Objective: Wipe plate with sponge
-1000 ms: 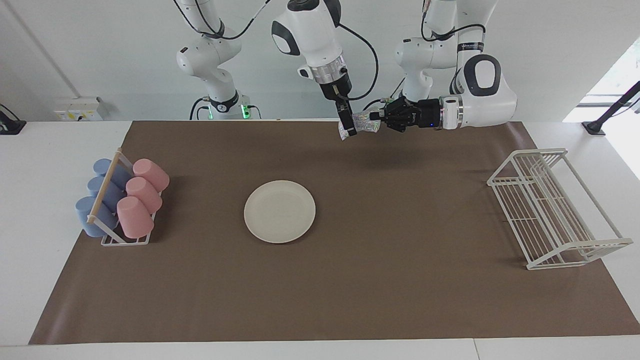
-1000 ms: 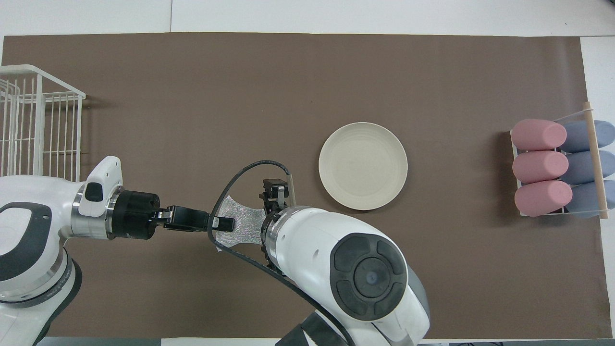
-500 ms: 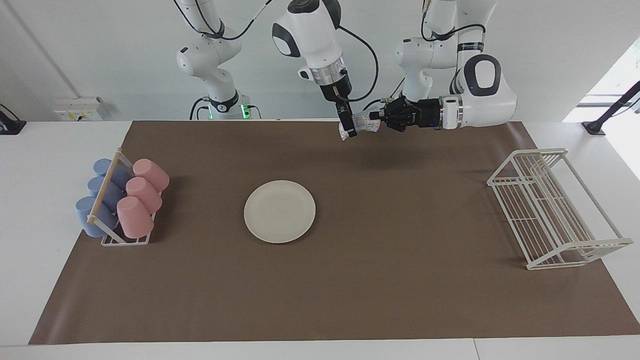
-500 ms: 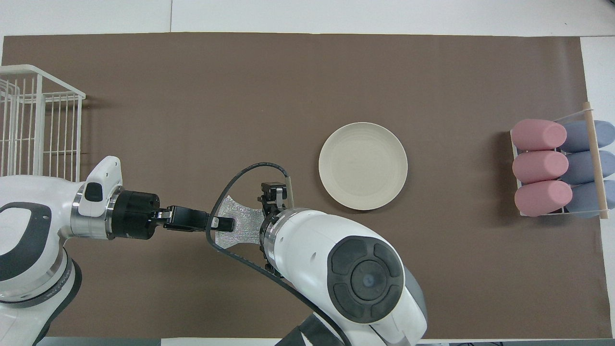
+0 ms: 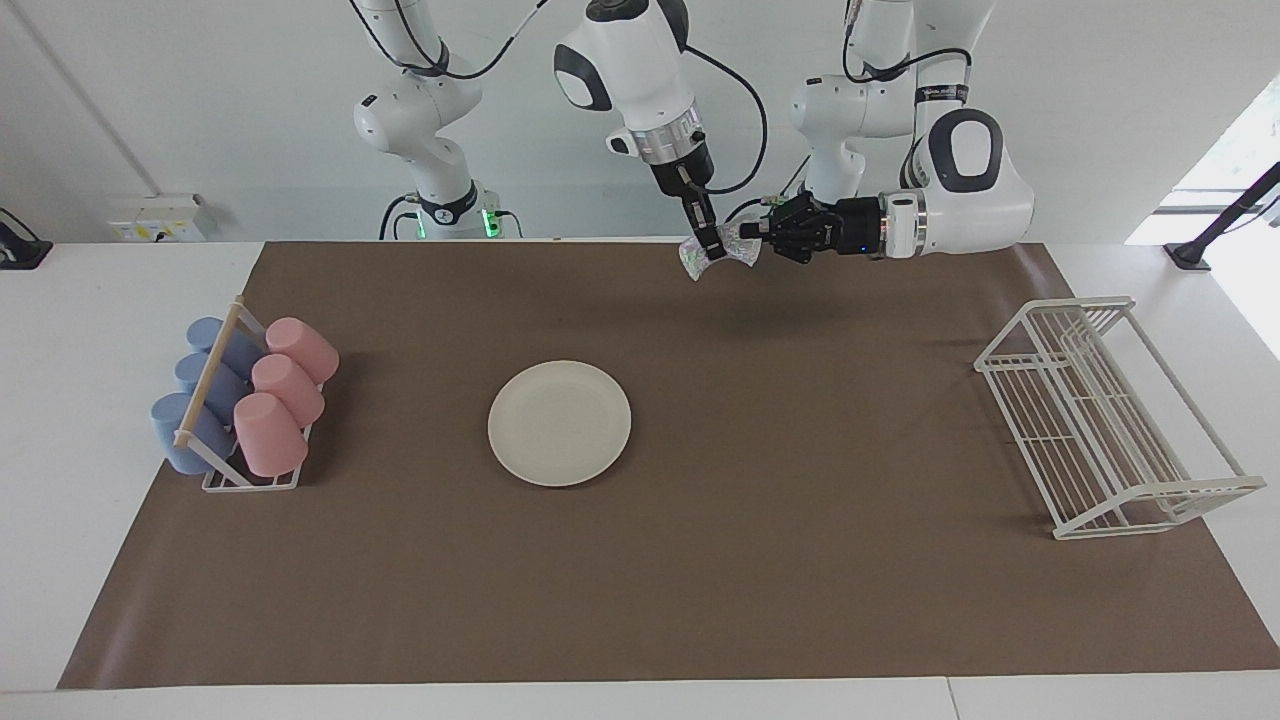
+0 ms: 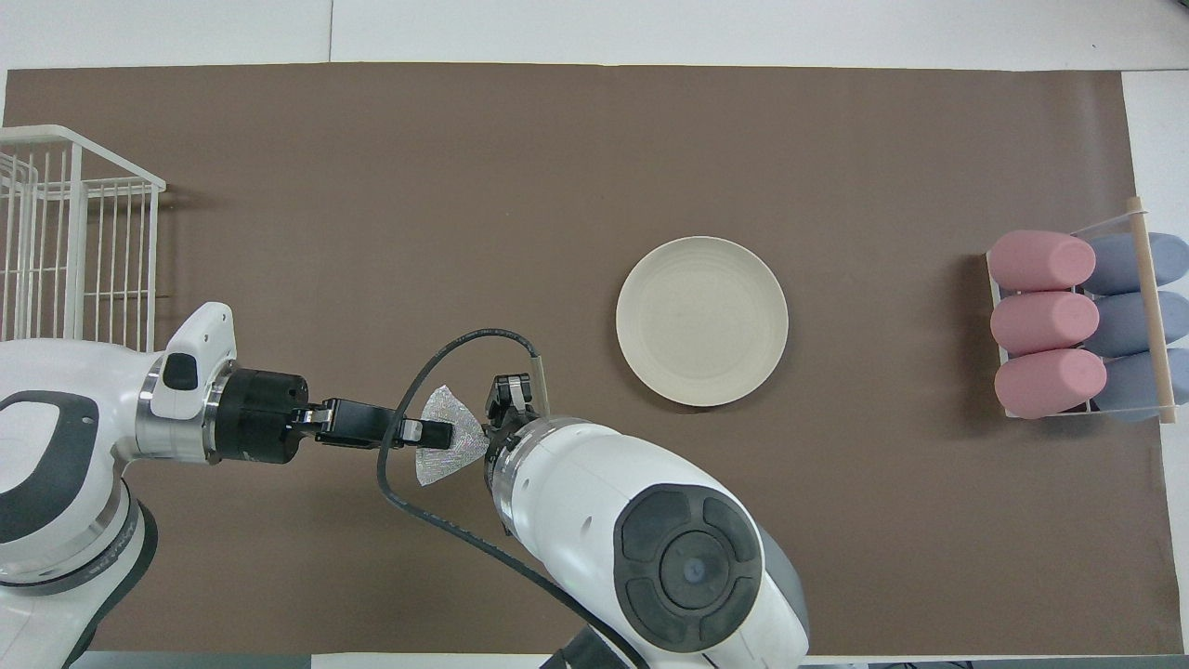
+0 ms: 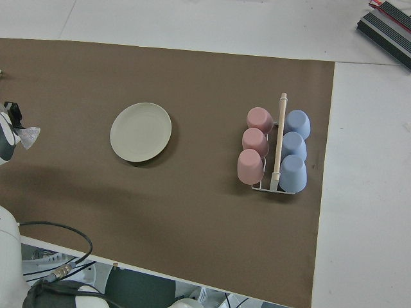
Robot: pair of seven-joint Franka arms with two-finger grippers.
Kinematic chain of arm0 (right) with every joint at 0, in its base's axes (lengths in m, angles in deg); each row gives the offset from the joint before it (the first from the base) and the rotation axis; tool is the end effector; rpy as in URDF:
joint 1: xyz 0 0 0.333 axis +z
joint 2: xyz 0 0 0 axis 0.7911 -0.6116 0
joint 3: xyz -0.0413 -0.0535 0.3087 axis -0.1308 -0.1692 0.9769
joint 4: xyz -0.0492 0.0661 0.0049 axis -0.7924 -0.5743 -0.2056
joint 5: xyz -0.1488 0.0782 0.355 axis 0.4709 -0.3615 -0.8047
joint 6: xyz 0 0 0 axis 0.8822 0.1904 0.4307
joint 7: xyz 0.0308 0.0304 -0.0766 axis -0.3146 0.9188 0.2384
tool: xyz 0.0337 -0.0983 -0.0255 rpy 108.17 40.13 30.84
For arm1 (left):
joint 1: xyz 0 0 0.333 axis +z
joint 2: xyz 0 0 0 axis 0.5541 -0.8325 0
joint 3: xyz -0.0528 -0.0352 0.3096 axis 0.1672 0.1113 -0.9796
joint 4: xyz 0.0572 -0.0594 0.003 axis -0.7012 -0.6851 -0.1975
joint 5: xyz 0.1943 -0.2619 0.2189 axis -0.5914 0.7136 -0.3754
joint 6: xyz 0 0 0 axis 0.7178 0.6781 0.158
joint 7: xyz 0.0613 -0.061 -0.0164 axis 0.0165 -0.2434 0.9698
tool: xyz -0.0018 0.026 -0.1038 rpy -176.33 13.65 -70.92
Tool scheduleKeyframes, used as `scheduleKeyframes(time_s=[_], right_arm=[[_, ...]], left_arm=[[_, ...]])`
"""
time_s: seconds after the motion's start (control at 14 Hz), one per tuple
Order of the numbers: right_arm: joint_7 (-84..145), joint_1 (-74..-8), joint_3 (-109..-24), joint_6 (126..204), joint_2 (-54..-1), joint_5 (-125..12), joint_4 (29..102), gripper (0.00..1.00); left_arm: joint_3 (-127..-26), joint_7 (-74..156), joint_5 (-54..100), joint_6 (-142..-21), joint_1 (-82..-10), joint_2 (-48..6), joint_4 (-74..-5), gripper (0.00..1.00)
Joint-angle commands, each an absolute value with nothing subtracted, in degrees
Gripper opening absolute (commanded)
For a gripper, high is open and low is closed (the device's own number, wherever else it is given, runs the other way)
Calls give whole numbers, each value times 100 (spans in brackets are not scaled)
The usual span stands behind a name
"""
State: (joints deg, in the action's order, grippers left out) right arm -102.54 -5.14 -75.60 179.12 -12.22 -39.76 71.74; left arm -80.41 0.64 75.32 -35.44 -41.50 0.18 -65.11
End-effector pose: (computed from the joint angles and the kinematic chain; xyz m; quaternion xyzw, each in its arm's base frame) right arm 0.4112 0.4266 0.5306 -0.7141 0.6671 0.0851 0.1941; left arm 0.4333 -0.1547 0.4514 0.7727 -0.0240 -0.1103 0.6247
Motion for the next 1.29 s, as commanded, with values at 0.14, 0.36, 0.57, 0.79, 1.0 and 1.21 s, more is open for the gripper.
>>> scheduleKeyframes(time_s=[0.14, 0.36, 0.57, 0.79, 1.0, 1.21], right_arm=[[-10042, -579, -7567, 18030, -1182, -4118, 7278, 0], [-9604, -860, -7576, 17943, -1165, -4110, 7410, 0], [-8921, -1159, -7585, 17942, -1270, -3900, 7567, 0], [-8076, -1536, -7585, 18423, -1682, -3539, 7831, 0], [-6918, -2116, -7576, 18987, -1868, -3521, 8269, 0], [-6176, -2442, -7567, 19953, -2279, -3521, 8763, 0]], left_arm=[[-8093, 89, 7539, -3522, -4217, 160, -6574, 26], [-8067, 757, 7267, -3522, -4217, 178, -6451, 100], [-8058, 1029, 6908, -3592, -4217, 178, -6328, 100], [-8058, 1434, 6152, -3575, -4165, 178, -6108, 100], [-8067, 1574, 5125, -3522, -4112, 178, -5941, 100], [-8084, 1654, 3965, -3557, -3981, 178, -5801, 100]])
